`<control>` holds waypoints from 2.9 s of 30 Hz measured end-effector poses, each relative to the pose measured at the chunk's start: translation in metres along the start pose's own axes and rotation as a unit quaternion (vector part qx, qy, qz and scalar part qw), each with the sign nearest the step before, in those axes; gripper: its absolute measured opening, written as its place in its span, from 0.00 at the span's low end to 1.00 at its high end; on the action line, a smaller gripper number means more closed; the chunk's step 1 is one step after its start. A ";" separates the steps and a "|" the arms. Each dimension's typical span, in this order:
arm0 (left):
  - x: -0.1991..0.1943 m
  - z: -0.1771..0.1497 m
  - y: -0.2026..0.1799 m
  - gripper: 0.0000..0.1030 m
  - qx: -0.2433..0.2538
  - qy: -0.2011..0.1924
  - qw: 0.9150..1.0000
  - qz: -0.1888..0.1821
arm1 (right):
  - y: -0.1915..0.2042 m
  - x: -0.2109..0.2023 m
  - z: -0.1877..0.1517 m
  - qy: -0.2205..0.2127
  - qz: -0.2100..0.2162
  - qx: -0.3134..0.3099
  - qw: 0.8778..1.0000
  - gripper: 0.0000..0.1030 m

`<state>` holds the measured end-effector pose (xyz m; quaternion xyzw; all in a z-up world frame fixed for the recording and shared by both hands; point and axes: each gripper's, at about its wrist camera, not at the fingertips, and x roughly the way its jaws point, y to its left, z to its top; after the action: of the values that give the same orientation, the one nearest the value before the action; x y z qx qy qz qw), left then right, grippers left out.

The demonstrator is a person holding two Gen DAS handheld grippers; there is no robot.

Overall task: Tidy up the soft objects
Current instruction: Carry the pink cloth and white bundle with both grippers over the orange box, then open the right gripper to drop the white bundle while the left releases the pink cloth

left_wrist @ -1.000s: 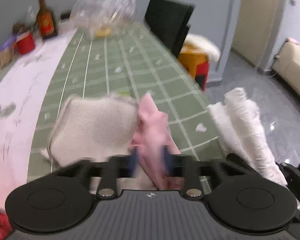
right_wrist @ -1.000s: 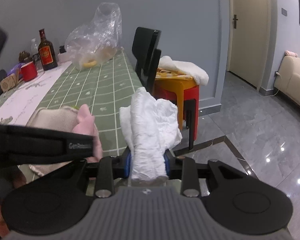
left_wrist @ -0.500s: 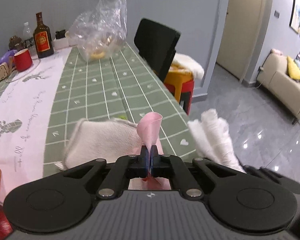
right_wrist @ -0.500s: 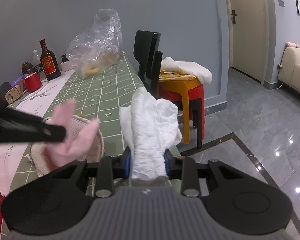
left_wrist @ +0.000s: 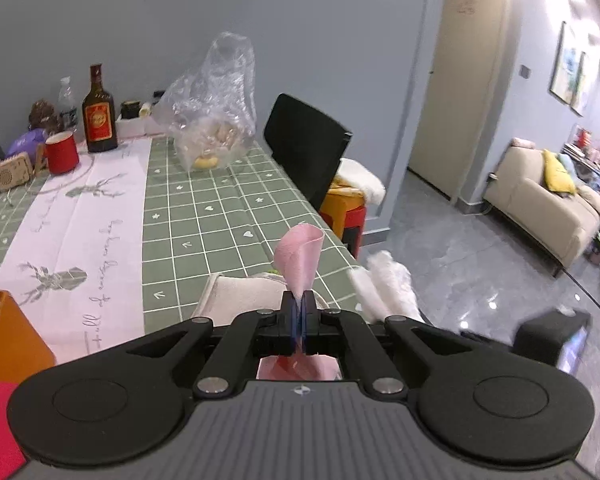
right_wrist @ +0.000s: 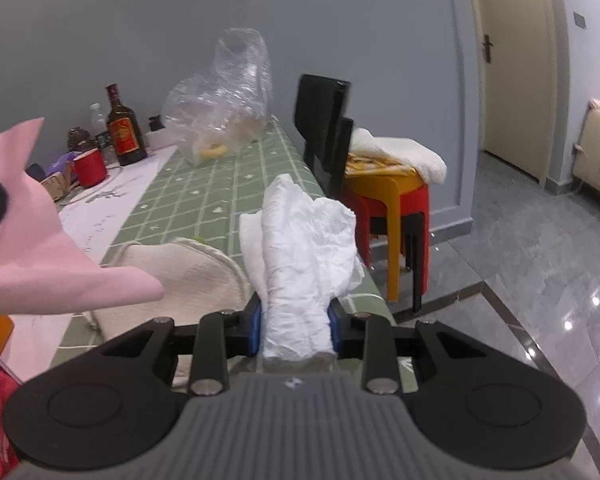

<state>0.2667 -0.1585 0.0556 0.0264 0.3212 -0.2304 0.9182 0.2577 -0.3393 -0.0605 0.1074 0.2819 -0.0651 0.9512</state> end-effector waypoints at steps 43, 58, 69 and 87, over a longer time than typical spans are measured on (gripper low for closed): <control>-0.265 -0.077 0.208 0.02 -0.069 -0.108 0.987 0.094 | 0.247 -0.143 0.033 -0.060 0.342 -0.094 0.933 0.29; -0.251 -0.119 0.246 0.02 -0.076 -0.088 0.986 0.122 | 0.375 -0.036 0.000 0.143 0.247 -0.128 0.950 0.29; -0.239 -0.135 0.257 0.02 -0.102 -0.077 0.988 0.089 | 0.408 0.000 -0.018 0.130 0.153 -0.252 0.947 0.30; -0.214 -0.139 0.238 0.02 -0.065 -0.069 0.988 0.120 | 0.381 -0.040 -0.002 0.040 0.225 -0.247 0.942 0.94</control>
<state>0.1442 0.1678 0.0504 -0.0109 0.2656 -0.0985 0.9590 0.2933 0.0332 0.0238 -0.0678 0.2957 0.2264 0.9256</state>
